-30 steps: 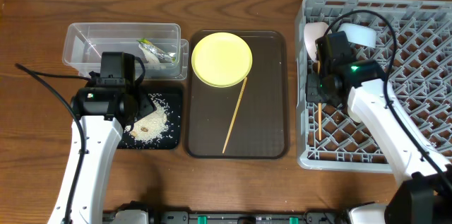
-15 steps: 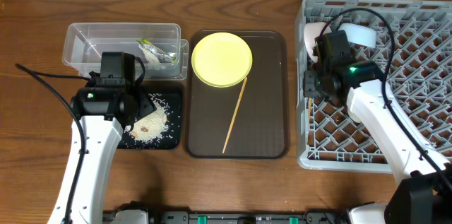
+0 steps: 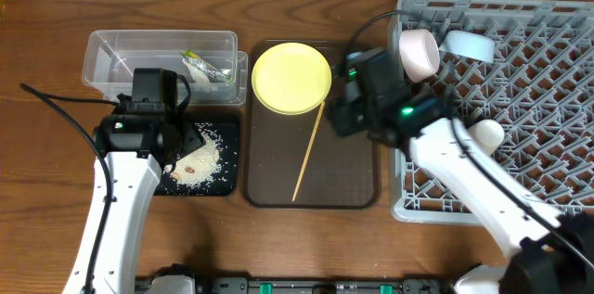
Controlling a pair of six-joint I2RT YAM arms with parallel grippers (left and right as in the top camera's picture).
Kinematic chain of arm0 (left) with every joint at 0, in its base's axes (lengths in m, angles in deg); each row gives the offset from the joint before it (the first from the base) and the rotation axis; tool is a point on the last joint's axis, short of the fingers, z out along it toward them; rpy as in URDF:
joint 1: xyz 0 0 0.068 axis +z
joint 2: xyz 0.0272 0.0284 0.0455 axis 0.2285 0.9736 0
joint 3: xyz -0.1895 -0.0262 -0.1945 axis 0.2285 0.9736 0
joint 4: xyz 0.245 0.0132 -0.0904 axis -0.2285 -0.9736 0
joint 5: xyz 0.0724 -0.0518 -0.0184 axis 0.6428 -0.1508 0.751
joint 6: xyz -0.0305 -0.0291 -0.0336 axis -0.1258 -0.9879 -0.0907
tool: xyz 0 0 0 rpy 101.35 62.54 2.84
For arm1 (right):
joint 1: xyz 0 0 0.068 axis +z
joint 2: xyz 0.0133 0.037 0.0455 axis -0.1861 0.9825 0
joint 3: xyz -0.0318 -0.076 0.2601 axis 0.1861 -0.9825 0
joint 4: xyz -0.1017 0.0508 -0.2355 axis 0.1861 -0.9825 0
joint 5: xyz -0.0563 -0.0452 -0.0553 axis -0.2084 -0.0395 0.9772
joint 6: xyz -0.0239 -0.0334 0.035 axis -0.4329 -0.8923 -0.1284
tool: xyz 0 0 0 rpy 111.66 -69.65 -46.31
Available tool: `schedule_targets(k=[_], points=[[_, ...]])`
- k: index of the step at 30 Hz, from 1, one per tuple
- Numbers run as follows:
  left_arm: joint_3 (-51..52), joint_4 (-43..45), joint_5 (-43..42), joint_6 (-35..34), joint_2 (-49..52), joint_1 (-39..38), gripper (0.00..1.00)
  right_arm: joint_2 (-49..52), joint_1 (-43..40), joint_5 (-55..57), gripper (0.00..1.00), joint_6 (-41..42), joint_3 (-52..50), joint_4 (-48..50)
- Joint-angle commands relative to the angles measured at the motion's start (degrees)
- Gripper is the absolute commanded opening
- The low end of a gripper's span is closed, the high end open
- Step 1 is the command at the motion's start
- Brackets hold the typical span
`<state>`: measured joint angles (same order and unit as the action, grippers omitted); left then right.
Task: Sort waste into correct bins and load items into the dishwasher rack
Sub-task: 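Carry the chopsticks right and stand them upright in the rack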
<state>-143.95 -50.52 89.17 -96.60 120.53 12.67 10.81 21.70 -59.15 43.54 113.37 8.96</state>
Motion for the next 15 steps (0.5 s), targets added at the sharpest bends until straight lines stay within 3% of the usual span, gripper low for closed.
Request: schedule_targets(k=[1, 12, 15], points=[[-0.3, -0.3, 0.9, -0.3, 0.3, 0.2, 0.70, 4.9, 3.6, 0.6, 0.53, 2.1, 0.9, 0.1], [-0.3, -0.3, 0.9, -0.3, 0.3, 0.2, 0.70, 20.3, 10.9, 8.6, 0.52, 14.3, 0.9, 4.7], [-0.3, -0.3, 0.9, -0.3, 0.3, 0.2, 0.70, 22.4, 11.8, 11.1, 0.45, 15.5, 0.9, 4.2]])
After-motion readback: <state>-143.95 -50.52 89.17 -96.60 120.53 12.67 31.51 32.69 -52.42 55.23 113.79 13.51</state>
